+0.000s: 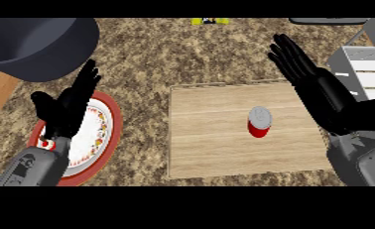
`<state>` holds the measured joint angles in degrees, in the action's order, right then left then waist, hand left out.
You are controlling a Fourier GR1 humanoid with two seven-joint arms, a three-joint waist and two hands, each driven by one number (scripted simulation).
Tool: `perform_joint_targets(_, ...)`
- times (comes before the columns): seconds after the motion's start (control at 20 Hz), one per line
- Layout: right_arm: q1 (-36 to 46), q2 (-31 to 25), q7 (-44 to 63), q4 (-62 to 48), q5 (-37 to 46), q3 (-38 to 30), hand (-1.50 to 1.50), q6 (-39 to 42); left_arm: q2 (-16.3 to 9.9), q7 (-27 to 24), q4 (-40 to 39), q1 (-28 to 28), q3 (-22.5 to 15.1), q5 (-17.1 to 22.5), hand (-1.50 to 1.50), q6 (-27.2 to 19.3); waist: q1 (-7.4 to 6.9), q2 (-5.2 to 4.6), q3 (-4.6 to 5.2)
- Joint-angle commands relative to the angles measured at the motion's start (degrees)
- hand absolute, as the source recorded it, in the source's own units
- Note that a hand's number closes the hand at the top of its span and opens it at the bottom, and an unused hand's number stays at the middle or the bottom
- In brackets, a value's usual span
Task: Pick the can from the tray and place it in the tiered basket
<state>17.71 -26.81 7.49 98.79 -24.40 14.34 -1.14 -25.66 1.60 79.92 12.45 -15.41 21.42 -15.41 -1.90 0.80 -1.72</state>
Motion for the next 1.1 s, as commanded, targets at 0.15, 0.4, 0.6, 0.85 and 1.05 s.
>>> perform_joint_targets(0.15, -10.9, 9.8, -9.7, -11.7, -13.1, -4.7, 1.5, 5.1, -6.4, 2.7, -3.2, -5.4, 2.8, 0.1, 0.0, 2.1, 0.36, -1.85, 1.25)
perform_joint_targets(0.4, -18.2, 19.1, -28.3, -13.3, -13.7, -8.3, -1.5, 8.6, -7.2, 1.9, -4.9, -12.3, 3.5, 1.6, 0.0, 3.9, 1.31, -1.02, 1.47)
perform_joint_targets(0.6, -19.4, 9.9, -23.0, -15.1, 8.5, -4.6, -1.5, -9.5, -8.1, 1.5, -3.6, -13.2, 4.2, 2.0, 0.0, 4.8, 0.82, -0.79, 1.97)
perform_joint_targets(0.85, -21.2, -6.3, -10.0, -14.0, 23.6, 0.6, -1.5, -11.7, -7.0, 0.9, -4.2, -14.2, 3.2, 0.9, 0.0, 4.0, 1.41, -0.55, 2.32)
perform_joint_targets(1.05, -16.4, -12.8, 4.8, -7.5, 22.9, 2.6, -1.5, -3.8, -7.7, 1.8, -3.1, -14.3, 4.3, 1.6, 0.0, 5.1, 1.31, -0.62, 1.95)
